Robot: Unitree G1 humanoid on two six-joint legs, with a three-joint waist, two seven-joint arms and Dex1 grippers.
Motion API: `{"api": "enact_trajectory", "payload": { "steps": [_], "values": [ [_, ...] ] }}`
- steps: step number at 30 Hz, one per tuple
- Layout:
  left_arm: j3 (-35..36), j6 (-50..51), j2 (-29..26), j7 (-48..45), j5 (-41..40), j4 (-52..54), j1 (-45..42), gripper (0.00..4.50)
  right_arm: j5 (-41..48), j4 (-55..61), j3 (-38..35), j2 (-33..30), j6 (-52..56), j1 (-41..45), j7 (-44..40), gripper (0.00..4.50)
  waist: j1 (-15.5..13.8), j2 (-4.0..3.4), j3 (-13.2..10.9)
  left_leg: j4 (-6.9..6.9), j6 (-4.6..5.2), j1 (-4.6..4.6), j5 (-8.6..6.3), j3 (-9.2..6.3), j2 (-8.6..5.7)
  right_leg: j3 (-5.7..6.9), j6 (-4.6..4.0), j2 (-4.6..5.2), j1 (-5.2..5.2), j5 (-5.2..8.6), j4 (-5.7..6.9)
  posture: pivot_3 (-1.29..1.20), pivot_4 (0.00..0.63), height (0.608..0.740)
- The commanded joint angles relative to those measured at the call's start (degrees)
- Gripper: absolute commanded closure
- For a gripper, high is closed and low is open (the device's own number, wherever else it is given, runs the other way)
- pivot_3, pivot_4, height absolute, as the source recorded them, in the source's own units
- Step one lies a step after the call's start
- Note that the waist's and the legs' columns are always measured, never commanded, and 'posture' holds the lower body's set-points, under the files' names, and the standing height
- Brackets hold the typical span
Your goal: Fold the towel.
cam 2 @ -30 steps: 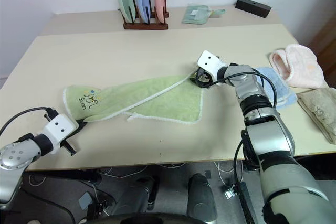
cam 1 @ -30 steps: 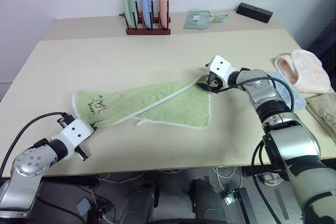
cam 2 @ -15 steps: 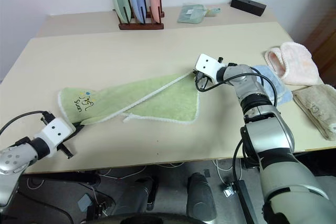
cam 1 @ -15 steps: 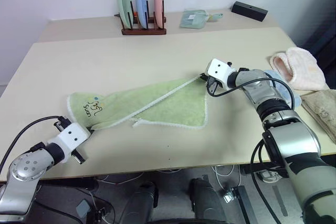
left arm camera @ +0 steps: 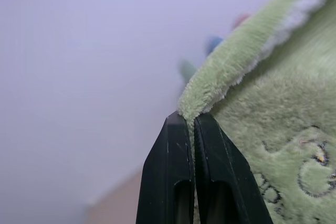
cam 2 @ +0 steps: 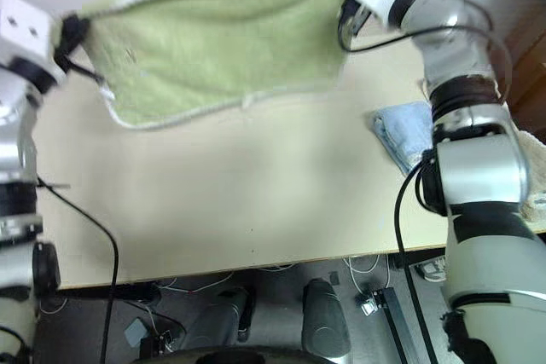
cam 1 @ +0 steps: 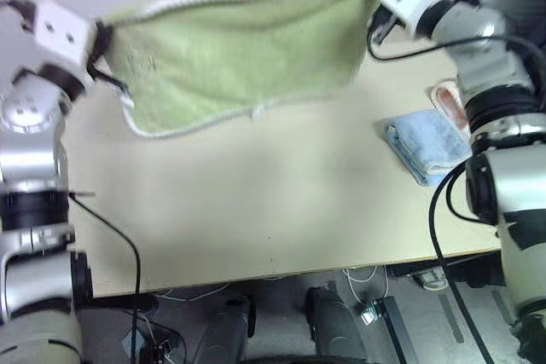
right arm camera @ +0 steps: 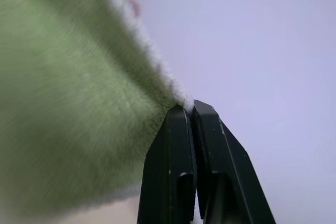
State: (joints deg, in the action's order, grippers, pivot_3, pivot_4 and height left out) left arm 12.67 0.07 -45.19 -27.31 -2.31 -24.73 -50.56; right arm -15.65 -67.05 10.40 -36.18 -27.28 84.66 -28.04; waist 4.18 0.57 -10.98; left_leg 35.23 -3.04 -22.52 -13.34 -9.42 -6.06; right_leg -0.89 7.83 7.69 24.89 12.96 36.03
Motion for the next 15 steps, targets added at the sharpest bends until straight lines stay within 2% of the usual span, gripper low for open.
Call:
{"api": "enact_trajectory", "payload": {
  "steps": [1,5,8,11,15],
  "values": [
    [0.83,-3.49,-3.49,-4.34,-1.01,-1.12,1.03,4.50,3.74,3.65,-2.67,-1.69,-2.04,0.63,-6.74,4.45,0.45,-0.01,0.00,-0.06,0.02,0.03,-0.01,0.05,0.00,-0.02,0.00,0.01,0.03,0.00,0.00,0.00,0.150,0.736],
    [2.75,-0.68,-5.63,-11.41,-5.66,6.16,11.31,4.50,8.90,11.76,-3.52,-2.27,-1.04,-6.19,-19.29,4.45,1.40,-0.03,-0.01,-0.11,0.05,0.03,-0.03,0.14,0.06,-0.10,0.03,0.00,0.12,0.02,0.04,0.00,0.150,0.736],
    [5.49,5.14,-6.75,-15.44,-9.44,15.93,23.91,4.50,13.54,23.65,-3.47,-3.69,3.76,-15.91,-28.63,4.45,1.39,-0.01,-0.01,0.03,0.29,0.03,-0.17,0.16,0.09,-0.15,0.03,-0.03,0.14,0.02,0.08,0.00,0.150,0.736],
    [10.61,10.77,-7.23,-19.18,-12.31,28.05,41.03,4.50,18.84,40.41,-3.91,-7.43,13.62,-30.22,-36.01,4.45,1.18,-0.03,-0.02,-0.02,0.31,-0.02,-0.18,0.15,0.16,-0.19,0.02,-0.04,0.26,0.02,0.11,0.00,0.150,0.736],
    [16.11,15.87,-7.23,-22.08,-14.99,37.49,54.92,4.50,24.81,57.84,-5.92,-12.60,26.65,-43.32,-40.78,4.45,-0.19,-0.06,-0.05,0.02,0.36,-0.08,-0.21,0.20,0.34,-0.30,-0.02,-0.04,0.36,0.01,0.14,0.00,0.150,0.736]
  ]
}}
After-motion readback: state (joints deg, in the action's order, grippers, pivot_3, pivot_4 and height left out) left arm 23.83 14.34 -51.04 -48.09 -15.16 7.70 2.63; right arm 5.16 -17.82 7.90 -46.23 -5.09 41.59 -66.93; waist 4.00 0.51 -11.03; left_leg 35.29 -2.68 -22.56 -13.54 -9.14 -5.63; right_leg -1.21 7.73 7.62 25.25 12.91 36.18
